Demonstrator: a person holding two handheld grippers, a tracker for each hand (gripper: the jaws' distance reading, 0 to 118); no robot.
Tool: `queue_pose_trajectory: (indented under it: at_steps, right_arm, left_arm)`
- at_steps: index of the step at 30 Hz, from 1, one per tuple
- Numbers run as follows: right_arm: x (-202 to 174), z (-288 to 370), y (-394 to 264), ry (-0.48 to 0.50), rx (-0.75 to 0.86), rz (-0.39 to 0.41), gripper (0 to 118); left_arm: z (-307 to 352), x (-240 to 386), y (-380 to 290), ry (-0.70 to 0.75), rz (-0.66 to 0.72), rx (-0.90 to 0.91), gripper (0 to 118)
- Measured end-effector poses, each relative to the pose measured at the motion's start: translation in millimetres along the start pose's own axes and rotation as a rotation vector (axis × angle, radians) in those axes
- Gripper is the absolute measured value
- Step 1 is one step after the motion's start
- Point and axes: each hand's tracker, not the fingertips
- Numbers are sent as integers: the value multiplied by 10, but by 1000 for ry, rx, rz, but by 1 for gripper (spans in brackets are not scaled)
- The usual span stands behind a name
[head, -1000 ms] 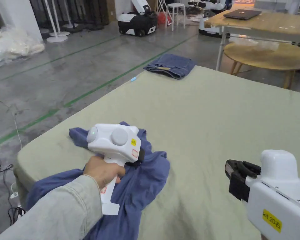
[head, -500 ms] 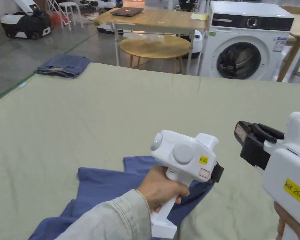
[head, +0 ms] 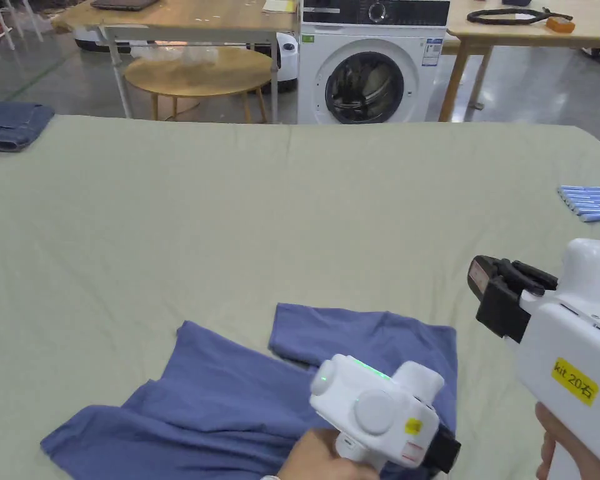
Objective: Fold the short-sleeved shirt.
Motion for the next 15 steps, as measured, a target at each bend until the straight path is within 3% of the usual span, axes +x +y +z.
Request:
queue_pose_trajectory:
  at_steps: [1,2,5,7,8,9,10,11,13,15]
  right_arm:
    - [22,-11,6,-1,-1,-9,13]
    - [38,-22,25,4,-14,-13,23]
    - [69,-38,44,9,-24,-16,26]
    - [58,-29,52,2,-14,-9,25]
    - [49,-11,53,9,-2,-9,25]
    - [26,3,59,16,10,-10,20]
    - [-1,13,62,21,14,-6,0]
    - [-44,21,58,15,29,8,0]
    - [-151,60,67,16,48,27,0]
    - [-254,55,82,24,43,50,0]
  left_arm:
    - [264,-77,9,-37,34,99,81]
    - [575,-133,-2,-57,68,181,102]
    - [1720,-399,-66,-39,200,510,105]
    - [2542,-252,-286,142,196,711,105]
    - [2876,-225,-391,353,189,766,104]
    - [3186,-220,-543,457,172,768,93]
    - [3430,-228,-693,491,162,802,64]
    - [3629,-226,-806,534,190,796,7]
    - [3828,-175,-1048,812,199,876,0]
    - [3995,-253,-1228,755,216,806,0]
